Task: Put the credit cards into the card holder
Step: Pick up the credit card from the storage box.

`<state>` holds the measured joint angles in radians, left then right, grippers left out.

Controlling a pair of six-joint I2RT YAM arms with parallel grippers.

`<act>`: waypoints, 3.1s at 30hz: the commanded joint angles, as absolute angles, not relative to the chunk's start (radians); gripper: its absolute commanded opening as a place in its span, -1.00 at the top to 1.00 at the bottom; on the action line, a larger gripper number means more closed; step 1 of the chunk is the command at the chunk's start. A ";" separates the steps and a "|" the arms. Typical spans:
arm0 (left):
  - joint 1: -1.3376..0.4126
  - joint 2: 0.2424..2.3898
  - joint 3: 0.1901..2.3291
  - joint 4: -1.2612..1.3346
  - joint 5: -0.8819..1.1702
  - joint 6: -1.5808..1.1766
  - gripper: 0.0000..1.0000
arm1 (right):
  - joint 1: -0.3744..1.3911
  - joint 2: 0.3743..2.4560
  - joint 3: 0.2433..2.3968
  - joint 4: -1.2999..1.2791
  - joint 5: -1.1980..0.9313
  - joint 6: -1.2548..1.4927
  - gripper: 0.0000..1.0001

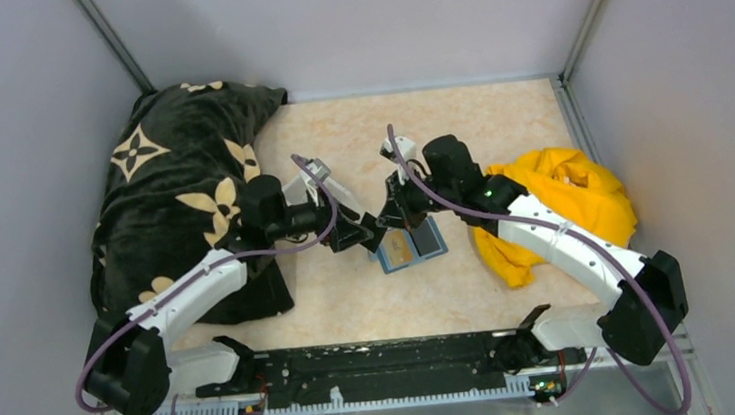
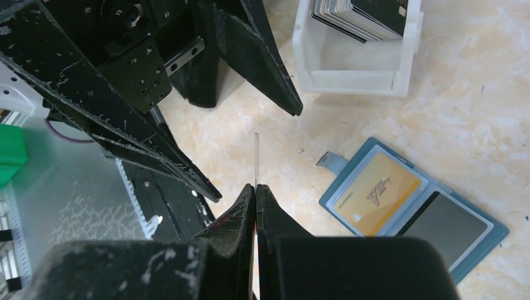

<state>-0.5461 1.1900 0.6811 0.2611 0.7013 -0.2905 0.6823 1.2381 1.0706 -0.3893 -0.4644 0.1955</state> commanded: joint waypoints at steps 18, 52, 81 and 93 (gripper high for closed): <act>-0.492 1.295 0.751 0.248 0.998 -0.292 -0.01 | 0.573 1.284 1.014 -0.227 -0.689 0.268 1.00; -0.675 1.314 0.670 0.217 0.235 -0.649 1.00 | 0.554 1.280 0.869 -0.183 -0.002 0.380 0.35; -0.843 1.450 0.661 0.141 -0.183 -1.005 1.00 | 0.532 1.463 0.779 -0.123 0.068 0.420 0.62; -0.871 1.465 0.661 0.130 -0.209 -1.026 1.00 | 0.531 1.479 0.770 -0.120 0.067 0.422 0.63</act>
